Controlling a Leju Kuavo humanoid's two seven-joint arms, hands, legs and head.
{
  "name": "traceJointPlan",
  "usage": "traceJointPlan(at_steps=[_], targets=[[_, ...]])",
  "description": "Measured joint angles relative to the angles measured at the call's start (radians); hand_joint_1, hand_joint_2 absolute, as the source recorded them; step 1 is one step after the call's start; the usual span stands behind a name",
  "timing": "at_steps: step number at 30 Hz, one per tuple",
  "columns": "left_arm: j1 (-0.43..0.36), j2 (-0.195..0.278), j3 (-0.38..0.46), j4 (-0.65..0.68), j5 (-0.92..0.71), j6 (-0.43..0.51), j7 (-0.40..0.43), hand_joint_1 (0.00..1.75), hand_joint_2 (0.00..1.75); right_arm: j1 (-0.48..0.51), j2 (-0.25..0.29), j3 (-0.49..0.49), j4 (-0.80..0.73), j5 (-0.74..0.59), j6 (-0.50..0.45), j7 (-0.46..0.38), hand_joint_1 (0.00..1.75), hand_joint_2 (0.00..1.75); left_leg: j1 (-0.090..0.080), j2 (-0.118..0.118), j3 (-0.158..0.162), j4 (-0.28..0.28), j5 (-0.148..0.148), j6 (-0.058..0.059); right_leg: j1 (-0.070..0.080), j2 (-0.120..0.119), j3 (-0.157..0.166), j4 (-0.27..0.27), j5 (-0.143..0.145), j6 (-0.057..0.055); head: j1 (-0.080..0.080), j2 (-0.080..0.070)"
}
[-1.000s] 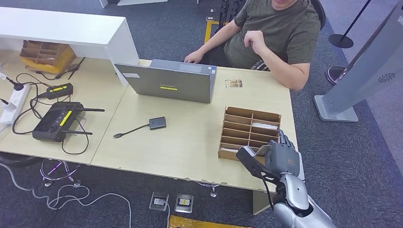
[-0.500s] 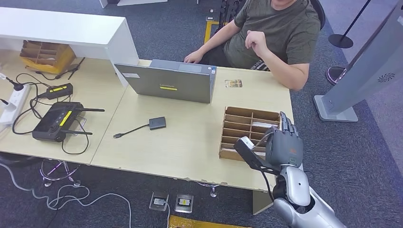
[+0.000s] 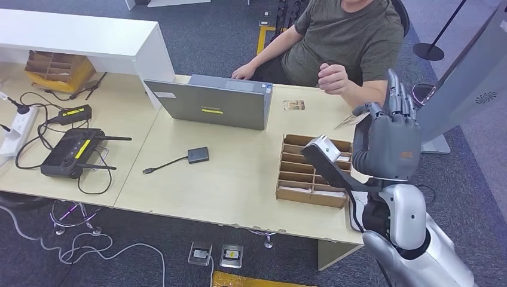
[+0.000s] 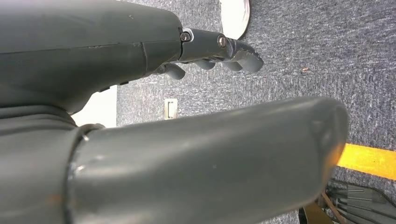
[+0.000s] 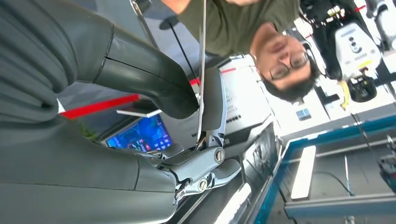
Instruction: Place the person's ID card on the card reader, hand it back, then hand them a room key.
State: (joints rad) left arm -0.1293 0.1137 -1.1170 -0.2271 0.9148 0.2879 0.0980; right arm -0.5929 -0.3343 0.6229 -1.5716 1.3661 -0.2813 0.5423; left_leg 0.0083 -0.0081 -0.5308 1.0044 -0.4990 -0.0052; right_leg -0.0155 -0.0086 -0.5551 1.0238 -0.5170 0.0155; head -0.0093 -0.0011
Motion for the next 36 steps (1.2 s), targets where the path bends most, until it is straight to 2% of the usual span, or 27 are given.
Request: traceJointPlan(at_steps=[4, 8, 14, 25, 31, 36], targets=[[-0.003, 0.000, 0.000, 0.000, -0.001, -0.001, 0.000, 0.00, 0.00, -0.043, 0.000, 0.002, -0.005, 0.003, 0.027, -0.023, 1.75, 1.75, 0.000, 0.000, 0.000, 0.000, 0.000, 0.000, 0.000, 0.001, 0.000, 0.000, 0.000, 0.000, 0.000, 0.000], [-0.006, -0.001, 0.000, 0.000, 0.002, -0.003, 0.000, 0.00, 0.00, -0.115, 0.015, 0.020, 0.055, 0.024, 0.055, -0.050, 1.75, 1.75, 0.000, 0.000, -0.001, 0.000, 0.000, 0.000, 0.000, 0.000, 0.000, 0.001, 0.000, 0.000, 0.000, 0.000], [-0.011, -0.001, 0.000, 0.000, -0.008, -0.013, 0.000, 0.00, 0.00, -0.206, 0.070, 0.069, 0.207, 0.077, 0.103, -0.063, 1.75, 1.75, 0.000, 0.000, -0.001, 0.000, 0.001, -0.001, 0.000, -0.001, 0.000, 0.001, 0.000, 0.000, 0.000, 0.000], [-0.015, -0.001, 0.000, 0.000, -0.008, -0.017, 0.000, 0.00, 0.00, -0.359, 0.167, 0.145, 0.484, 0.083, 0.188, -0.060, 1.75, 1.75, 0.000, -0.001, -0.001, 0.000, 0.001, -0.001, 0.000, -0.001, 0.000, 0.001, 0.000, 0.000, 0.000, 0.000], [-0.015, -0.002, 0.000, 0.000, -0.003, -0.016, 0.000, 0.00, 0.00, -0.403, 0.200, 0.172, 0.604, 0.069, 0.207, -0.051, 1.75, 1.75, 0.000, -0.001, -0.001, 0.000, 0.001, -0.001, 0.000, -0.001, 0.000, 0.001, 0.000, 0.000, 0.000, 0.000], [-0.015, -0.004, 0.000, 0.000, -0.009, -0.016, 0.001, 0.00, 0.00, -0.419, 0.203, 0.196, 0.669, 0.060, 0.205, -0.043, 1.75, 1.75, 0.000, -0.001, -0.001, 0.000, 0.001, -0.001, 0.000, -0.001, 0.000, 0.000, 0.000, 0.000, 0.000, 0.000]])
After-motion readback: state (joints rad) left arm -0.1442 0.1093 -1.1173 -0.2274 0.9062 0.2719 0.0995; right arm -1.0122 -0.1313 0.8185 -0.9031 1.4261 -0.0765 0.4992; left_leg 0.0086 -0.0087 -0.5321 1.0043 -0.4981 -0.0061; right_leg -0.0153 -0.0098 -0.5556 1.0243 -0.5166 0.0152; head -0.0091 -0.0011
